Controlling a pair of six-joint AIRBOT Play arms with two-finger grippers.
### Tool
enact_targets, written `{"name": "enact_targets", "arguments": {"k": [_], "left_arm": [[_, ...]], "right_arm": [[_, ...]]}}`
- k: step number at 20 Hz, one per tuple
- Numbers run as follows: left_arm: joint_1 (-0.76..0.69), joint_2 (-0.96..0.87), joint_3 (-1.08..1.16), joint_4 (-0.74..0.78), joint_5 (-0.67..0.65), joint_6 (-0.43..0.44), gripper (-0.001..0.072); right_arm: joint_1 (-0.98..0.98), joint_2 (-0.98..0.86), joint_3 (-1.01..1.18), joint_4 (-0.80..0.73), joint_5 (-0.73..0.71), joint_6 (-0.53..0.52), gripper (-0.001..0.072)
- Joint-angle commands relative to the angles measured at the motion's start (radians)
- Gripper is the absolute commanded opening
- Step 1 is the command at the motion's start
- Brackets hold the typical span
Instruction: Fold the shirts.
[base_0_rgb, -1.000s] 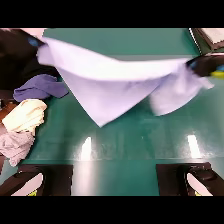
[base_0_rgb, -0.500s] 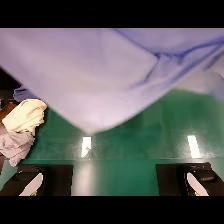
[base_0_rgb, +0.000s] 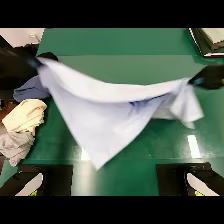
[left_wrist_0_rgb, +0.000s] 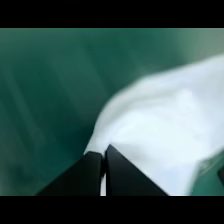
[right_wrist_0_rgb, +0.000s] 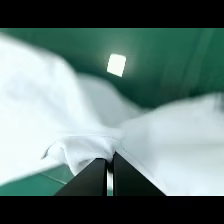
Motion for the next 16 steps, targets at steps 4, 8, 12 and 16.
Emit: {"name": "enact_targets", "arguments": {"k": [4, 8, 12, 16], "left_arm": [[0.000, -0.183, -0.324, 0.019, 0.214, 0.042, 0.0022], [0.000, -0.185, -0.300, 0.019, 0.240, 0.042, 0.0022], [0.000, -0.185, -0.295, 0.032, 0.213, 0.042, 0.0022], [0.000, -0.185, -0.295, 0.040, 0.212, 0.042, 0.0023]], "right_arm": [[0.064, -0.225, -0.349, 0.021, -0.521, -0.060, 0.0023], [0.028, -0.294, -0.252, 0.018, -0.510, -0.064, 0.0554], [-0.047, -0.177, -0.362, 0.014, -0.397, -0.101, 0.0554], [-0.092, 0.007, -0.594, 0.015, -0.431, -0.100, 0.0554]]}}
